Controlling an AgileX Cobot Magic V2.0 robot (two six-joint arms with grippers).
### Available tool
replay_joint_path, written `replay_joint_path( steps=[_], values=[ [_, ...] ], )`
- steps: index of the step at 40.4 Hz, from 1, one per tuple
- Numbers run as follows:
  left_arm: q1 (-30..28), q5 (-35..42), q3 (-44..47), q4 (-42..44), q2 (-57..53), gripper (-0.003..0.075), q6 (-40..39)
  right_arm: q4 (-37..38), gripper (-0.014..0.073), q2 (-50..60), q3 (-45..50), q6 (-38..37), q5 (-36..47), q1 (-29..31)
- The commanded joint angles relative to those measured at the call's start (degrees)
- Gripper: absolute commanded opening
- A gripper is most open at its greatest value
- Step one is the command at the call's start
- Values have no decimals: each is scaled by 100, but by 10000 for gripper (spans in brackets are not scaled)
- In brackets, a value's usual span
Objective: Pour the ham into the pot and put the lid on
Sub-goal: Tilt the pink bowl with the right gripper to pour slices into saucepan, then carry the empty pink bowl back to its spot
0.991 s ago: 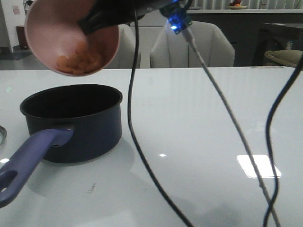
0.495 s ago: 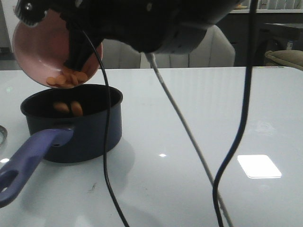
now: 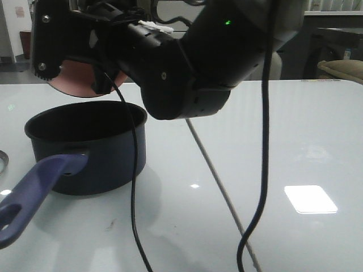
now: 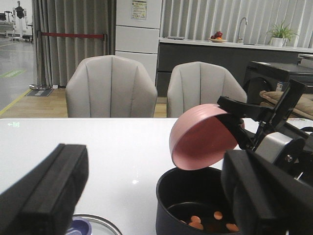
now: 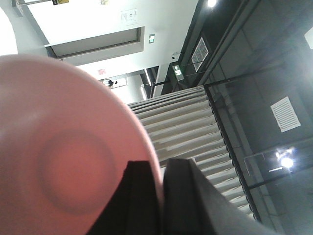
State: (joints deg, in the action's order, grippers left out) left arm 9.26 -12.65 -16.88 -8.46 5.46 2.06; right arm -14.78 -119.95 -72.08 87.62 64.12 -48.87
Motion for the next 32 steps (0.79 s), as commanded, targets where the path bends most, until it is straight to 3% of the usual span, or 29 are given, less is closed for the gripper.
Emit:
replay_joint_path(
  steps=[1, 10, 21, 32],
  values=[
    [35, 451, -153, -70, 61, 606, 1, 74, 135, 343, -148, -109, 789, 2],
    [35, 451, -153, -70, 61, 606, 1, -648, 134, 691, -148, -1960, 337, -4],
    [35, 451, -153, -70, 61, 606, 1, -1772, 134, 1975, -208, -3691, -3137, 16],
    [35, 451, -153, -70, 61, 606, 1, -3199, 134, 3011, -208, -3712, -5831, 248]
  ],
)
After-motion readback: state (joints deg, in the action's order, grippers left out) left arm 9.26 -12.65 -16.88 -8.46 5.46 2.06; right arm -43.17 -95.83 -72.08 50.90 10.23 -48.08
